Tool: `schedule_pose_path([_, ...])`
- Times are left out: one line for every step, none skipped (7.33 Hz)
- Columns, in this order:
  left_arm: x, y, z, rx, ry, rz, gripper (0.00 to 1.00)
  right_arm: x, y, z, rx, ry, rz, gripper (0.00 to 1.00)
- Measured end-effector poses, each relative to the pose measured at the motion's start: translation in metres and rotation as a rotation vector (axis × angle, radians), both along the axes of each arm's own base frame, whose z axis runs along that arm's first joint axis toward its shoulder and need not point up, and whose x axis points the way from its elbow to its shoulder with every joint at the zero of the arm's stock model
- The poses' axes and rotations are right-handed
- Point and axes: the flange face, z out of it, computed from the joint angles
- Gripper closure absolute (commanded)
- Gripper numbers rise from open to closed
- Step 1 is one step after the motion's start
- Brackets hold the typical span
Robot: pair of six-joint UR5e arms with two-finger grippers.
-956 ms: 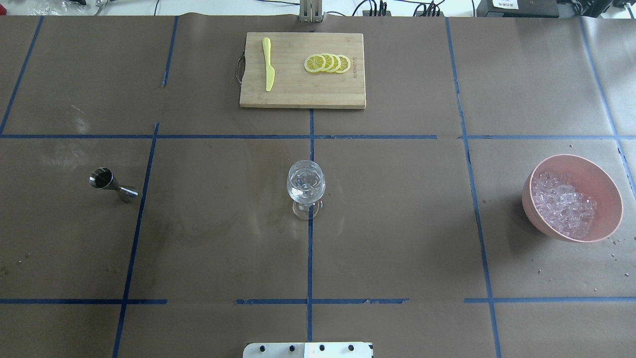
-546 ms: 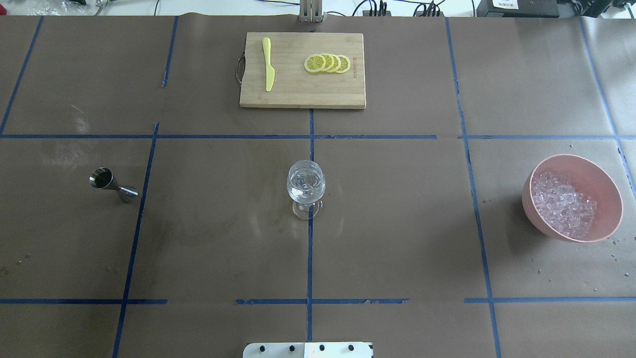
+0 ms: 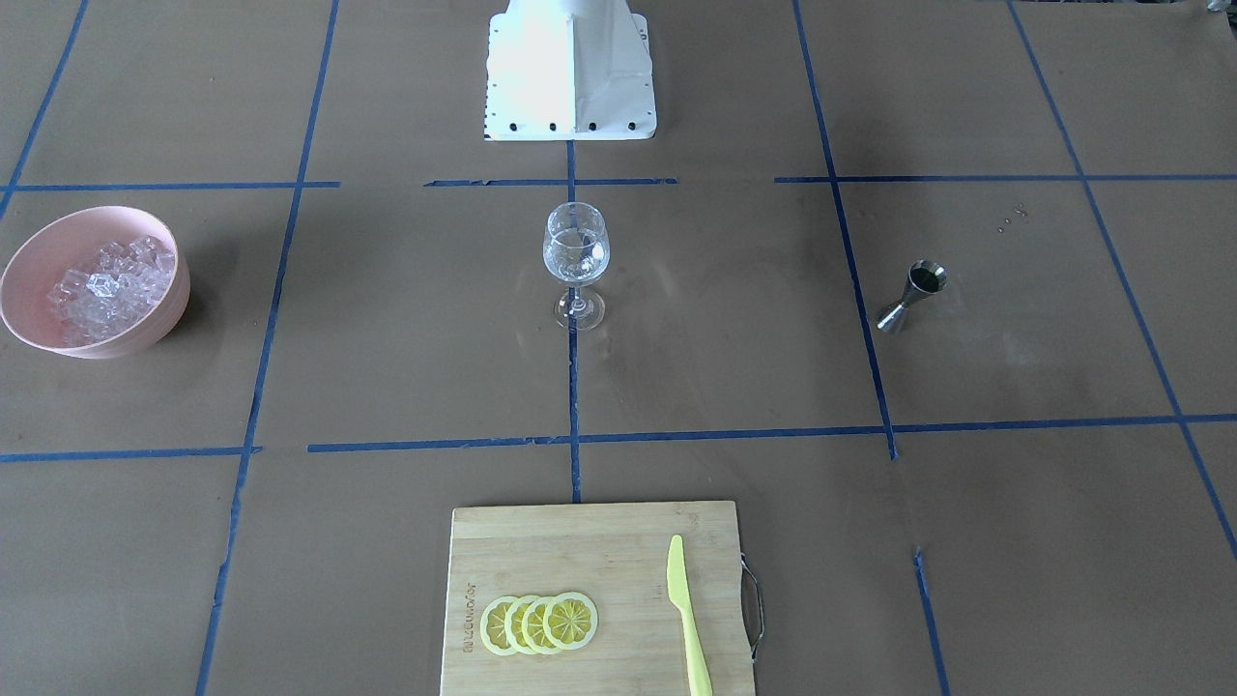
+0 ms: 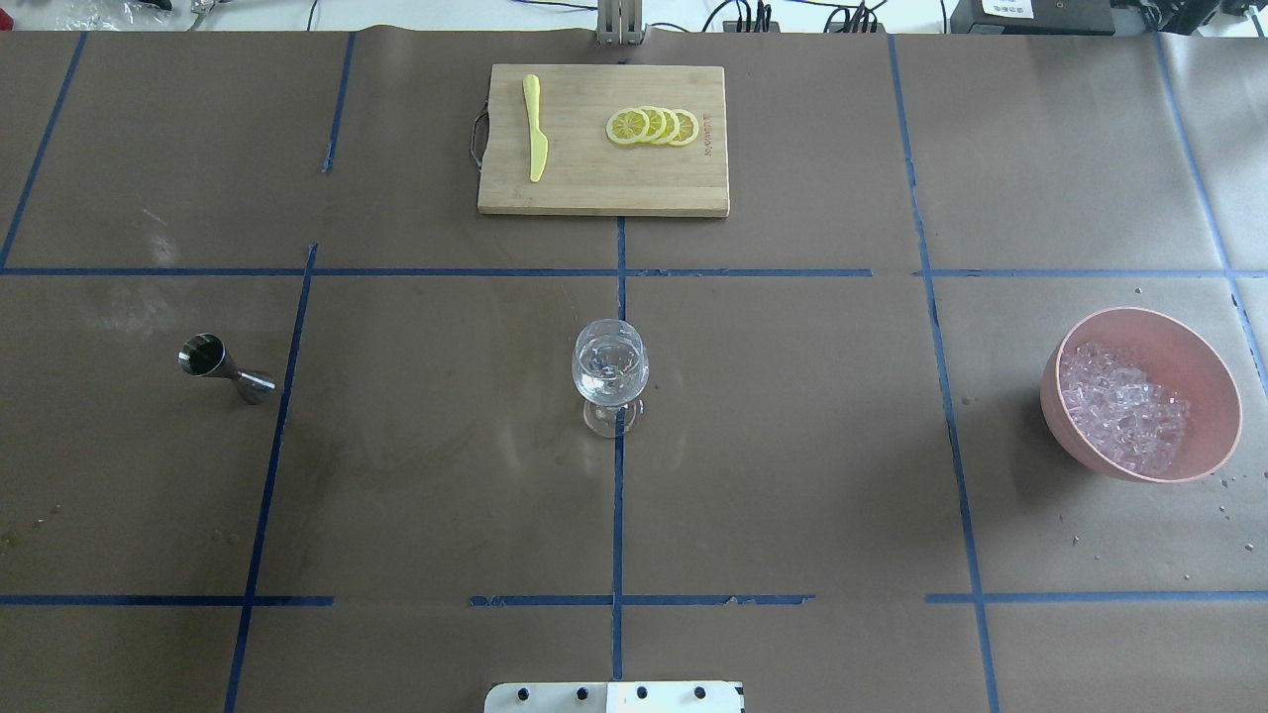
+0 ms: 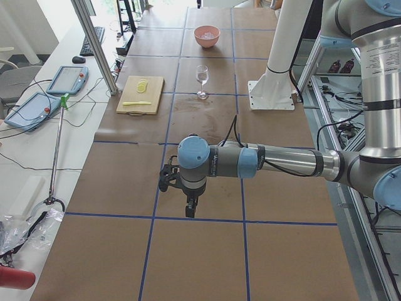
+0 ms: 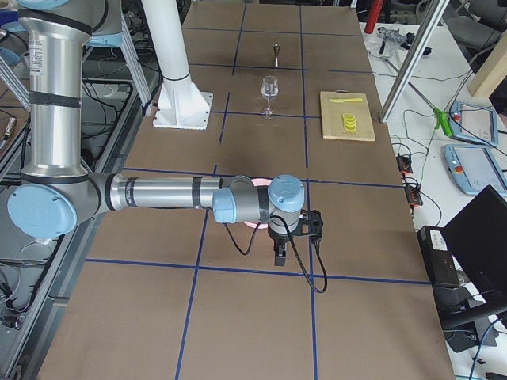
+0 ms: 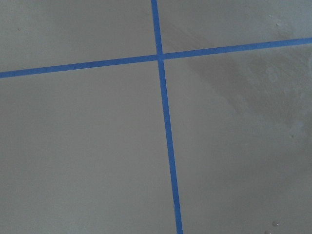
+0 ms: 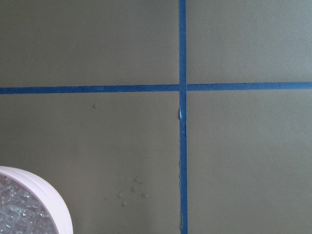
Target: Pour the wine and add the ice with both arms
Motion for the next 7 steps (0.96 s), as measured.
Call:
schedule_pose_path([0.000,-0.001,-0.001,0.010,0.000,0.000,0.00,0.000,-0.001,-0.001,0.003,0.000,0.000,0.00])
schedule_pose_path([0.000,-0.002,-0.003,0.027,-0.001,-0.001,0.00,0.000,-0.002,-0.003,0.008,0.000,0.000,0.00])
schedule_pose_path([0.000,-0.004,-0.005,0.036,-0.002,-0.003,0.00,0.000,-0.003,-0.004,0.011,0.002,0.000,0.00])
schedule_pose_path([0.000,-0.006,-0.006,0.046,-0.001,-0.004,0.00,0.000,-0.003,-0.003,0.010,0.003,-0.001,0.00])
schedule_pose_path([-0.001,-0.007,-0.012,0.077,0.007,-0.006,0.00,0.000,-0.002,0.000,0.004,0.004,-0.002,0.00])
schedule_pose_path([-0.001,-0.008,-0.021,0.117,0.025,-0.008,0.00,-0.001,0.000,0.004,-0.004,0.005,-0.003,0.00])
schedule_pose_path([0.000,-0.007,-0.029,0.148,0.045,-0.006,0.00,-0.001,0.000,0.003,-0.002,0.005,-0.005,0.00])
